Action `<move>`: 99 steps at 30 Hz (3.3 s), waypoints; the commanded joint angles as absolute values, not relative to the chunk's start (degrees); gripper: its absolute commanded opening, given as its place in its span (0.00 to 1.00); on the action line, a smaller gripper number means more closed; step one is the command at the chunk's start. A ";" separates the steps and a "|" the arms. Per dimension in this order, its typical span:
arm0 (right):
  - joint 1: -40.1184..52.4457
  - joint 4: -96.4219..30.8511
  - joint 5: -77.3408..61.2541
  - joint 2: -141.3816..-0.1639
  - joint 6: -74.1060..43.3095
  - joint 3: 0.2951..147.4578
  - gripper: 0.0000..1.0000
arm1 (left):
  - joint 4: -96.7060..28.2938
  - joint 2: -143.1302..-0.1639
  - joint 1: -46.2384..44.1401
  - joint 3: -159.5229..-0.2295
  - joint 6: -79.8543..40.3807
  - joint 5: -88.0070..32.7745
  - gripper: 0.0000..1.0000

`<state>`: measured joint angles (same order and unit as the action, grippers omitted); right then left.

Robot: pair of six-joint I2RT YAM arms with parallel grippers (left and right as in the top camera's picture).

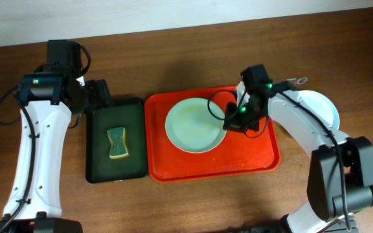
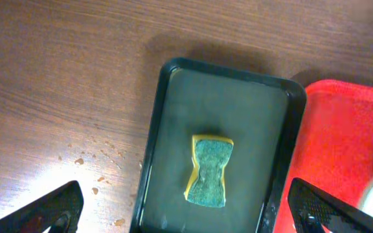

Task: Clean dirty plates on tray and stack at the side
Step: 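Raise left gripper away from the black tray, then lift the pale blue plate off the red tray with right gripper, then carry the plate right and lower it onto the plate stack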

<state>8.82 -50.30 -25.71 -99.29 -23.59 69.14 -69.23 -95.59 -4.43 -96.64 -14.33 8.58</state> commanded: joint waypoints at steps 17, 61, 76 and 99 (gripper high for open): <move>47.68 -31.77 15.07 -98.08 -38.39 75.33 0.04 | -69.10 -95.70 -4.23 -96.68 -14.06 8.82 0.99; 58.00 -8.27 36.69 -98.08 -0.43 75.33 0.04 | -69.10 -95.70 -4.23 -96.68 -14.06 8.82 0.99; 20.67 -29.15 -24.43 -98.06 -27.53 75.33 0.04 | -69.10 -95.70 -4.23 -96.68 -14.06 8.82 0.99; -47.97 -62.78 -19.77 -98.08 -13.96 75.18 0.04 | -69.10 -95.70 -4.23 -96.68 -14.06 8.82 0.99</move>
<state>-45.87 -62.65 -20.45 -99.29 -14.59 74.78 -69.21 -95.59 -4.43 -96.64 -14.33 8.58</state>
